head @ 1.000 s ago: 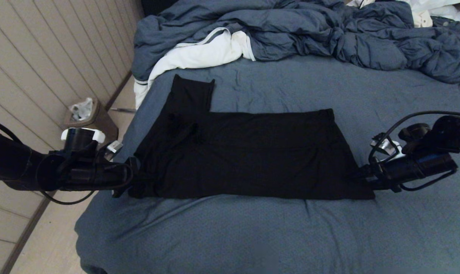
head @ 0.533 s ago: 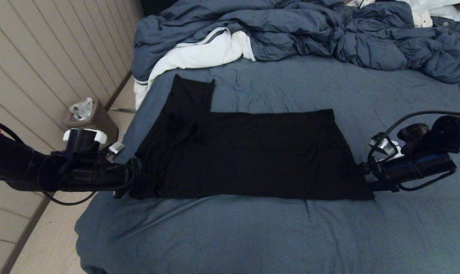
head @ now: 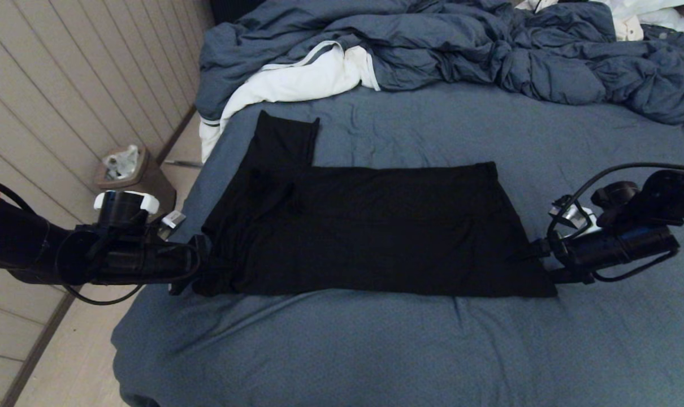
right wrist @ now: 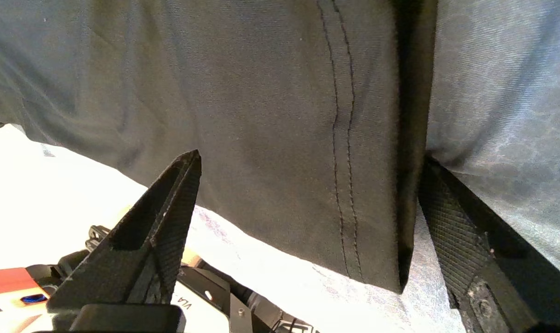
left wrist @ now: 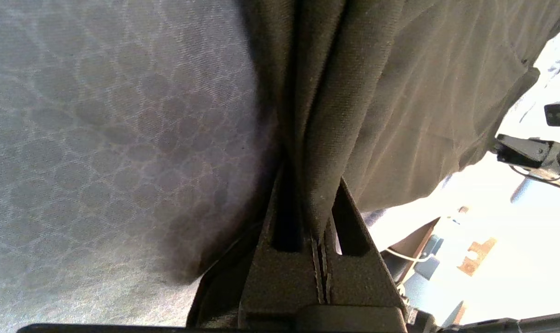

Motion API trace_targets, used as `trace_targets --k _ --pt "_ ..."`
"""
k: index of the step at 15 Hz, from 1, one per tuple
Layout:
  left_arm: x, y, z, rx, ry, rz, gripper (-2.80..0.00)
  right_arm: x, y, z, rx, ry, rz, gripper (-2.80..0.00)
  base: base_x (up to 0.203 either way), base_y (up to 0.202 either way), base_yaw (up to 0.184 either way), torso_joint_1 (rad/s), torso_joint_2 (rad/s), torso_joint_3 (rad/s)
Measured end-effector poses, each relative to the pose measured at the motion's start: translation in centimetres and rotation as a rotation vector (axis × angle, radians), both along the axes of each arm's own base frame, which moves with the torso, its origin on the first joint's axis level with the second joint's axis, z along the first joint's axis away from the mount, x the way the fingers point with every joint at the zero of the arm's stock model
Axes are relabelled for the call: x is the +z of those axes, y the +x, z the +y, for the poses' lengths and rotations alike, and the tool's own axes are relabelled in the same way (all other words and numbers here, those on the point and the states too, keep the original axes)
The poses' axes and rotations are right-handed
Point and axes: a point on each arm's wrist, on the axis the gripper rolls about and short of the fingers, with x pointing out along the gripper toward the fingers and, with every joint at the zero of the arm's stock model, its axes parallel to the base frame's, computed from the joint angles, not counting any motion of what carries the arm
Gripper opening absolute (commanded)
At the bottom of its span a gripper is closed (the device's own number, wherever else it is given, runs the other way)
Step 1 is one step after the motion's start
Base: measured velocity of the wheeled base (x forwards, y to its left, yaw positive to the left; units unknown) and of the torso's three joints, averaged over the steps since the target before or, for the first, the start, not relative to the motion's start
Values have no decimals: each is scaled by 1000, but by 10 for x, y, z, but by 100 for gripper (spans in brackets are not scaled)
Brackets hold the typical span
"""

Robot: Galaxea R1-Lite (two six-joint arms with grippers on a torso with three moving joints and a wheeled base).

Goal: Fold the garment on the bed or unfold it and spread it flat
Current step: Fold the black T-shirt

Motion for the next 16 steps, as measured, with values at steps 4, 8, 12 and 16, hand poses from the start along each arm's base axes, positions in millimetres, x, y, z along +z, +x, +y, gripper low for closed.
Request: trace_targets --k 4,8,12,16 --pt "0 0 0 0 0 0 -280 0 0 -1 -4 0 0 0 0 0 0 0 0 0" --pt "1 -1 0 0 0 -1 -280 0 2 -2 -14 -4 -17 0 0 0 0 0 0 0" --pt "1 -1 0 0 0 -2 -280 0 2 -1 -14 -4 -19 0 0 0 0 0 0 0" --pt "1 -1 0 0 0 -3 -280 1 2 -1 -12 -7 -24 -280 0 0 0 0 0 0"
